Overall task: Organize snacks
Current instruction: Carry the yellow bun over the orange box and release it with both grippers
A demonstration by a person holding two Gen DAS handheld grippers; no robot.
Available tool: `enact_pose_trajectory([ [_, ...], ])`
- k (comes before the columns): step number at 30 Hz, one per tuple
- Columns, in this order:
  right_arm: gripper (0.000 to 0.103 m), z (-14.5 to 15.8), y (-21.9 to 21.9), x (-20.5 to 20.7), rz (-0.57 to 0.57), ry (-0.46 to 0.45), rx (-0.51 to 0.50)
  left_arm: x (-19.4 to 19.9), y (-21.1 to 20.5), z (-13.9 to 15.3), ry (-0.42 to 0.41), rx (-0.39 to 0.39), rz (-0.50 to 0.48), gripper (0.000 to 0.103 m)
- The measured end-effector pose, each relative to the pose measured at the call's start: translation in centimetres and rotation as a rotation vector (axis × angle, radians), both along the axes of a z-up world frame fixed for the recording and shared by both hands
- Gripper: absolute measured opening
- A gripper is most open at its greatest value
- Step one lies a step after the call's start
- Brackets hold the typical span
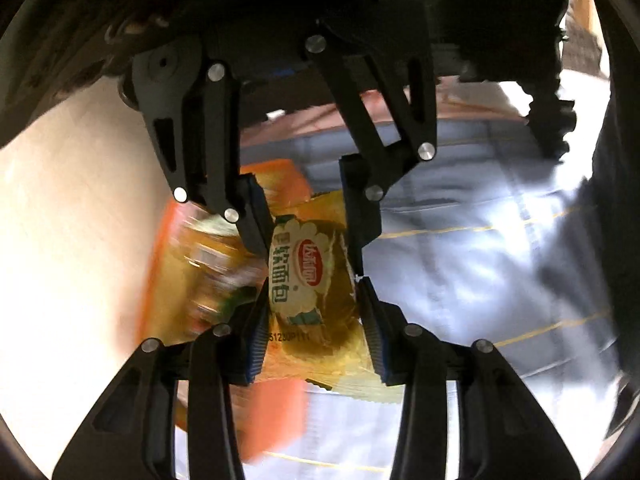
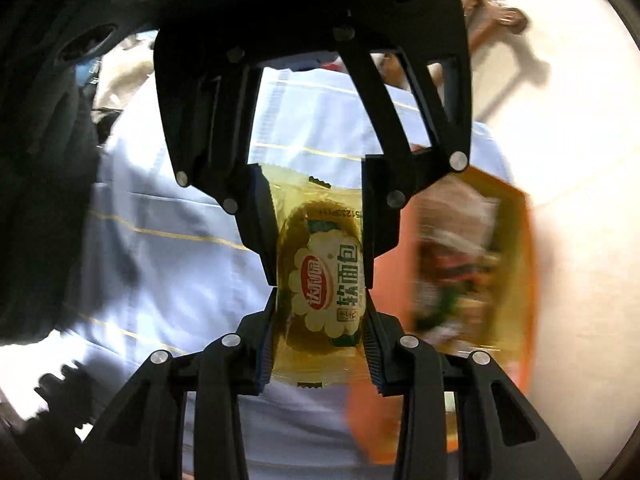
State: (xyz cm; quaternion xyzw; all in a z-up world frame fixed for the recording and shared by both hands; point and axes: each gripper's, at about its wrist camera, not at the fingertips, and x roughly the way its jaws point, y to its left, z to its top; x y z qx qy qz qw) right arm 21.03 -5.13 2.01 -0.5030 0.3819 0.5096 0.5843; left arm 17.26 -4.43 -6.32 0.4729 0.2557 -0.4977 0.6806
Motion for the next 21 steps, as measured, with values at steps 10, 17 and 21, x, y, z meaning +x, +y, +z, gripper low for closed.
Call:
enact_pose_trajectory([
  [10, 0.037, -2.6, -1.9, 10.3, -0.015, 0.001, -0.015, 11.2, -0.8, -0.1, 0.033, -0.015, -0.009, 0.040],
  [17, 0.096, -5.9, -3.7, 13.3, -0.110, 0.020, -0.084, 13.3, -0.5, -4.1, -0.180, 0.041, 0.050, 0.099],
  [21, 0.096, -6.7, -4.5, 12.7, -0.120, 0.031, -0.121, 12.5, 0.3, -4.8, -0.191, 0.060, 0.000, 0.099],
])
